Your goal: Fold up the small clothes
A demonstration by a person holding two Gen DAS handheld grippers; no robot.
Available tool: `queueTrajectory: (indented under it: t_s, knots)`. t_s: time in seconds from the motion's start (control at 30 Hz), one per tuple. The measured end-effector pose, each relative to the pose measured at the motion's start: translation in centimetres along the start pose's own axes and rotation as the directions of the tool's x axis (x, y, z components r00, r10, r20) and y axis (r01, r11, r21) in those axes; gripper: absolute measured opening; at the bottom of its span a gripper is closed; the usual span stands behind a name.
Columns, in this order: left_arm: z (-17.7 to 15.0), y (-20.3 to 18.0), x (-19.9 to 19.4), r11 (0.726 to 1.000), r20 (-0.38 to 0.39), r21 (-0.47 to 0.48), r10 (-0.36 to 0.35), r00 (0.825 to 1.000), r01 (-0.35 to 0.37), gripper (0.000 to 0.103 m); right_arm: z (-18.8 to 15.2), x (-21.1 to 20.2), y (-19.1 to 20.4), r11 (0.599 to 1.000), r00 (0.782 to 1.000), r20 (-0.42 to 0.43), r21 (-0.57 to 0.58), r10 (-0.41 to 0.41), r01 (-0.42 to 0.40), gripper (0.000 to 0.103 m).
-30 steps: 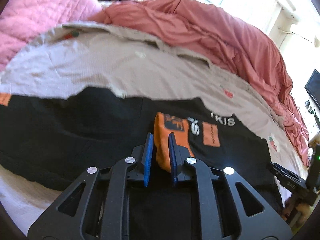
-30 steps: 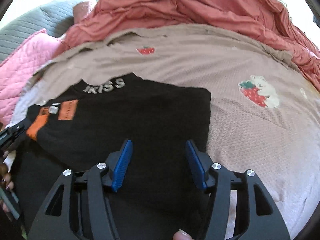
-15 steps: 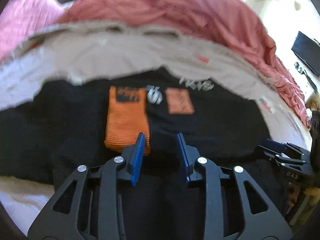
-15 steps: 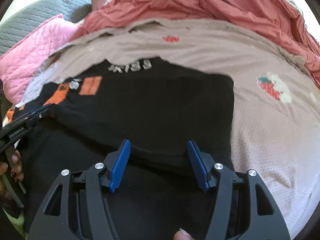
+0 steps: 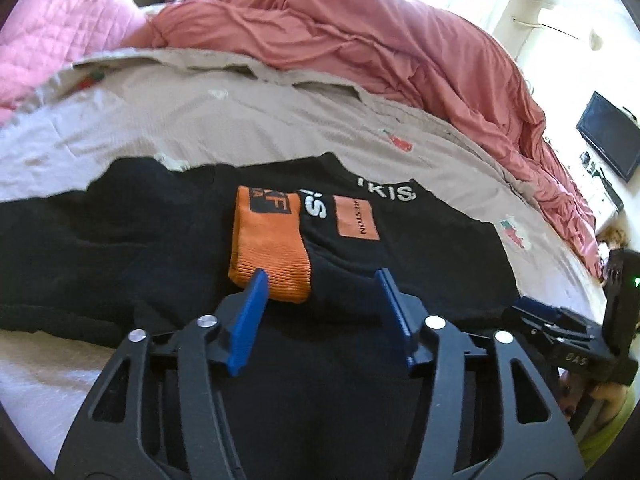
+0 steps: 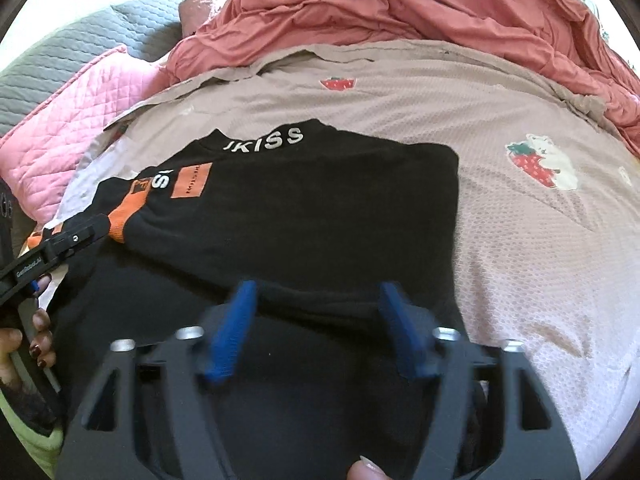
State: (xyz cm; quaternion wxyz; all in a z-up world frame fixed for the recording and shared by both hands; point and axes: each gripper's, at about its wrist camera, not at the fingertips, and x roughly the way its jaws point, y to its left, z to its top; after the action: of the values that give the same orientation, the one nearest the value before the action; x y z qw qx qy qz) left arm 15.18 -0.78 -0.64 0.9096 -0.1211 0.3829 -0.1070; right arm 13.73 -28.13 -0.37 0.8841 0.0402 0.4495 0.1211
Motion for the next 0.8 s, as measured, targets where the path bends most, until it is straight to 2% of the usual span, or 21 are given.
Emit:
queueTrajectory:
  t_s: [0.23, 0.33, 0.43, 0.8]
  knots:
    - [-0.9, -0.5, -2.6, 0.998, 0.055, 0.046, 0.045, 0.997, -0.048, 0.074, 0.1, -2.0, 0.3, 1.000, 0.999, 0.040, 0.003, 0.020, -0.020, 0.079]
    - [-1.0, -0.4, -3.7, 0.997, 0.074, 0.044, 0.066, 0.995, -0.069, 0.083, 0.2, -2.8, 0.7, 1.000, 0.998, 0.063, 0.001, 0.027, -0.027, 0.090]
    - [-1.2, -0.6, -4.8, 0.993, 0.093, 0.056, 0.094, 0.991, -0.099, 0.093, 0.3, -3.6, 1.2, 1.000, 0.996, 0.081, -0.003, 0.023, -0.023, 0.095]
    - [-1.5, 0.3, -7.9, 0.977, 0.111, 0.059, 0.196, 0.974, -0.203, 0.093, 0.3, -6.0, 4.3, 0.998, 0.989, 0.138, -0.043, 0.061, -0.056, 0.097]
